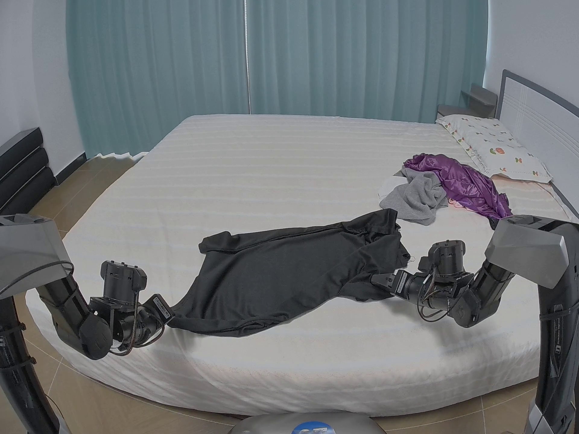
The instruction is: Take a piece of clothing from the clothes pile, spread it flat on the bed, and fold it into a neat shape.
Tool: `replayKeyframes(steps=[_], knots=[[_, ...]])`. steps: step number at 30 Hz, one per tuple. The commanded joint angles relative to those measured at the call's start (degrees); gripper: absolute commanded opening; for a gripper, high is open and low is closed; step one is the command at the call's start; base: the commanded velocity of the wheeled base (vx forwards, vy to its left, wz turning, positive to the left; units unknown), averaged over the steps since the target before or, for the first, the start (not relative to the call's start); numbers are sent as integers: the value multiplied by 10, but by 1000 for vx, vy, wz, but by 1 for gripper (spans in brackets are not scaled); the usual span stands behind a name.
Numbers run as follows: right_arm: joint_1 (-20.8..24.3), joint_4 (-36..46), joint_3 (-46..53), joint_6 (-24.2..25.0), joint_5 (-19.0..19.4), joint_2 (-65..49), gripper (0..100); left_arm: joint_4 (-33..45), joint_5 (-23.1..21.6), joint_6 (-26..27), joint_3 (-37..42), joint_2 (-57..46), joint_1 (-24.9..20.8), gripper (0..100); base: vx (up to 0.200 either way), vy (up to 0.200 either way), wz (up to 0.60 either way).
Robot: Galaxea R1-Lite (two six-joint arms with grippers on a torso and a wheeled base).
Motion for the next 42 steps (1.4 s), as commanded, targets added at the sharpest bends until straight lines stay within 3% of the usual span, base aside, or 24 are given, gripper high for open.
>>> replayKeyframes(steps=[1, 9, 20, 26, 33, 34, 42], knots=[[9, 3, -23, -1, -6, 30, 0, 0, 0, 1, 2, -2, 0, 0, 0, 0, 0], [4, 3, 11, 0, -12, -12, 0, 1, 0, 3, 6, -9, -1, 0, 0, 0, 0], [-5, 1, 195, 27, 26, -197, 0, 2, 0, 34, 27, -35, -2, 0, 0, 0, 0], [0, -4, 279, 26, 27, -250, 0, 7, 0, 36, 33, -56, -5, 0, 0, 0, 0], [1, 1, 362, 18, 37, -289, 0, 8, 0, 73, 53, -64, -7, 0, 0, 0, 0], [0, 2, 370, 18, 42, -293, 100, 8, 0, 74, 55, -66, -7, 0, 0, 0, 0], [-5, -13, 382, -11, 51, -241, 100, 9, 0, 76, 58, -66, -9, 0, 0, 0, 0]])
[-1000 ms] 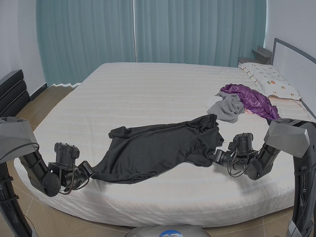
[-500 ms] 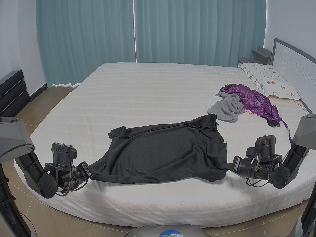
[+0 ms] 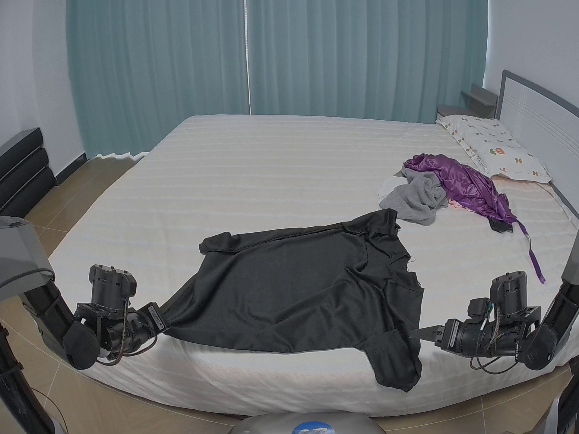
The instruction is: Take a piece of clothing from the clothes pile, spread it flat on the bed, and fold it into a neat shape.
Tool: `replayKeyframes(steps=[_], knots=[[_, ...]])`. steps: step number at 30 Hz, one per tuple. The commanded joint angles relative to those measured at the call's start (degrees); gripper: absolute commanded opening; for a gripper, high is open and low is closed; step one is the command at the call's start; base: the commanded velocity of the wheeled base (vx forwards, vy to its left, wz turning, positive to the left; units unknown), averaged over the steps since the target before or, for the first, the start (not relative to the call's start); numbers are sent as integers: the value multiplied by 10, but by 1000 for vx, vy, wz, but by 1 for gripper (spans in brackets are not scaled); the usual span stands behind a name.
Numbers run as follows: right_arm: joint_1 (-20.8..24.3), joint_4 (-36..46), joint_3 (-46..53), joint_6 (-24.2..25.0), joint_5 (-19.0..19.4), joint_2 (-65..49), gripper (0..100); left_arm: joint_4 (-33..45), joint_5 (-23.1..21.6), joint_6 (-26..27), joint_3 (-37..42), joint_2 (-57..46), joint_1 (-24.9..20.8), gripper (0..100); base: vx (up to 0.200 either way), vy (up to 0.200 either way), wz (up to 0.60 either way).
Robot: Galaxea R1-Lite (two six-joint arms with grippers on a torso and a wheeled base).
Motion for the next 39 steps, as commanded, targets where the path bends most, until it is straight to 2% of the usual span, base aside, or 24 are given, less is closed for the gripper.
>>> replayKeyframes(steps=[1, 11, 12, 22, 26, 30, 35, 39], knots=[[-3, -18, -15, -17, -4, 47, 100, 1, 0, 0, 2, -2, 0, 0, 0, 0, 0], [-13, -29, -87, -14, -39, 140, 100, 2, 0, 0, 2, -1, 0, 0, 0, 0, 0], [-13, -29, -87, -14, -39, 140, 0, 2, 0, 0, 2, -1, 0, 0, 0, 0, 0], [-44, -30, -132, 21, -39, 178, 0, 3, 0, 2, 3, 2, 0, 0, 0, 0, 0], [-84, -31, -149, 22, -39, 166, 0, 2, 0, 20, 14, 3, 0, 0, 0, 0, 0], [-105, -27, -153, 19, -38, 142, 0, 3, 0, 23, 17, 4, -1, 0, 0, 0, 0], [-102, -22, -144, 18, -34, 118, 0, 4, 0, 26, 22, 4, -6, 0, 0, 0, 0], [-90, -23, -126, 15, -36, 121, 0, 33, 0, 35, 26, -2, -21, 0, 0, 0, 0]])
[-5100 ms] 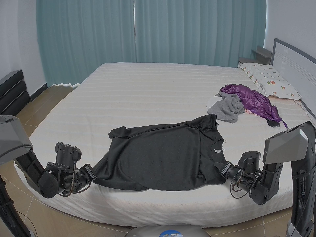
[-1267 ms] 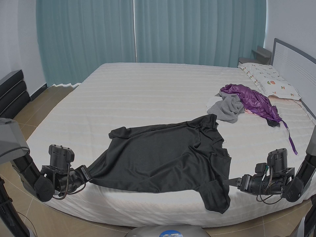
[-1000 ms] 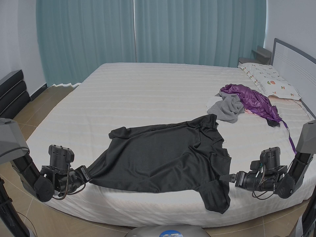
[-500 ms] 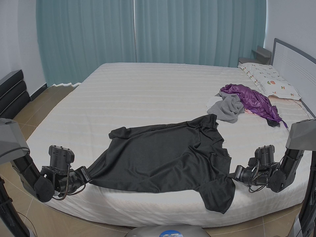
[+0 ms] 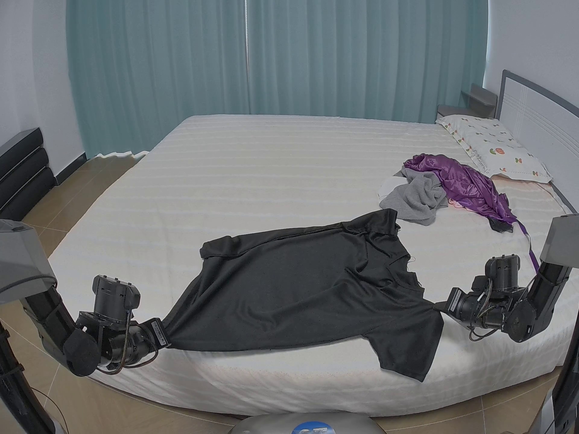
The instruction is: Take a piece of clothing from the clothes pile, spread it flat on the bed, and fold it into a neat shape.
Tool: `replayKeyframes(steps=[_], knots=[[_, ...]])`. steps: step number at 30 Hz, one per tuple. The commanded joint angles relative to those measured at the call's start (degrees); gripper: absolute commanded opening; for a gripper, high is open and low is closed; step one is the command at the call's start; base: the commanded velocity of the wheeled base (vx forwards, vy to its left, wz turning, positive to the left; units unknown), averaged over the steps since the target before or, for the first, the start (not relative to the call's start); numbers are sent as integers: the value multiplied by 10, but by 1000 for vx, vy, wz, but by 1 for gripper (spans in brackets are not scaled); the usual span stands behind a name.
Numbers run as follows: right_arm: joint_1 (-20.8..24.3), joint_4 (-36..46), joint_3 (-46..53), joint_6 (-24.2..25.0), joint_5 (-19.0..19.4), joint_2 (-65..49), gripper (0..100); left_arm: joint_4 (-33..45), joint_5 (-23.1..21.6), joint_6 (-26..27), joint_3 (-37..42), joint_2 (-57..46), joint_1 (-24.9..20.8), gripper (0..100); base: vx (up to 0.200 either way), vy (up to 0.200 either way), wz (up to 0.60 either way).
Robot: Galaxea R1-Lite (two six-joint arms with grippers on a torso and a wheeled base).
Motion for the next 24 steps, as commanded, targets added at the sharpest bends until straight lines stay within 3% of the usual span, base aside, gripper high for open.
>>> replayKeyframes(steps=[1, 8, 9, 11, 12, 24], knots=[[8, 1, 12, -2, -2, -8, 0, 16, 0, 4, 3, -4, -13, 0, 0, 0, 0], [9, -4, 29, -13, -2, -9, 0, 27, 5, 25, 17, -6, -24, 0, 0, 0, 0], [9, -4, 32, -18, -2, -8, 100, 28, 8, 25, 18, -5, -24, 0, 0, 0, 0], [15, -6, 36, -20, -1, -6, 100, 29, 14, 26, 18, -4, -25, 0, 0, 0, 0], [19, -6, 37, -18, -1, -5, 100, 28, 15, 26, 18, -3, -26, 100, 0, 0, 0], [29, -14, 66, 57, 1, -60, 100, -19, 5, 9, -2, -36, -12, 100, 0, 0, 0]])
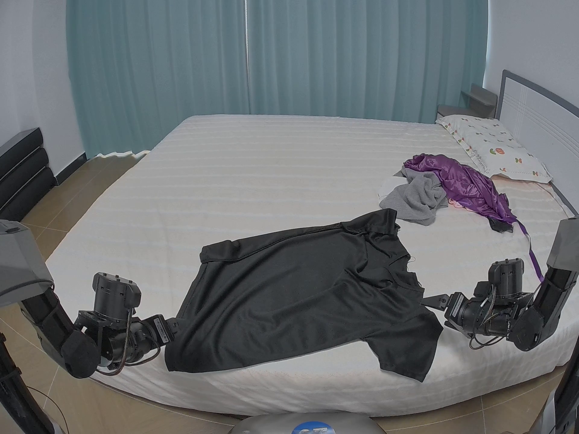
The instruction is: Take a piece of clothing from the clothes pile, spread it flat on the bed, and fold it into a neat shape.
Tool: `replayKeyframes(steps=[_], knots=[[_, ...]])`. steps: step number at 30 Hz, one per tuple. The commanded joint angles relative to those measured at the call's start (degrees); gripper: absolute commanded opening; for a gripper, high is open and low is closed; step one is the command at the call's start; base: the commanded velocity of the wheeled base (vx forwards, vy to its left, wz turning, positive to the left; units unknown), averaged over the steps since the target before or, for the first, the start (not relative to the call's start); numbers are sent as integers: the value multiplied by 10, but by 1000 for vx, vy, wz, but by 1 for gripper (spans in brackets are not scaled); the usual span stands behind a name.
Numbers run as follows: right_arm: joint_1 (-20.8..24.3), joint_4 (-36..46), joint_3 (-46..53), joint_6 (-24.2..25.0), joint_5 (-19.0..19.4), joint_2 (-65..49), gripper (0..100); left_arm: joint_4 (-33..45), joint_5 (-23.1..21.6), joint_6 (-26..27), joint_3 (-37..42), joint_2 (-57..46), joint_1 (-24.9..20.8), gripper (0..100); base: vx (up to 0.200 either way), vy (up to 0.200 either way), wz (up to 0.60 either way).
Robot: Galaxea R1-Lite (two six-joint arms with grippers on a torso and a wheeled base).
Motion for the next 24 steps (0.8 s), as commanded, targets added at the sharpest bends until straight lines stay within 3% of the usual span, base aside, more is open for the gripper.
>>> replayKeyframes(steps=[1, 10, 19, 24], knots=[[5, -6, 15, 8, 0, -20, 100, -17, -6, -6, -6, -21, 4, 100, 0, 0, 0], [5, -98, 62, 21, -1, -25, 100, -42, -8, -70, -26, -13, 3, 100, 0, 0, 0], [6, -104, 66, 21, 0, -24, 100, -44, -9, -73, -30, -7, 1, 100, 0, 0, 0], [12, -104, 67, 21, 0, -23, 100, -43, -11, -73, -30, -1, -1, 100, 200, 0, 0]])
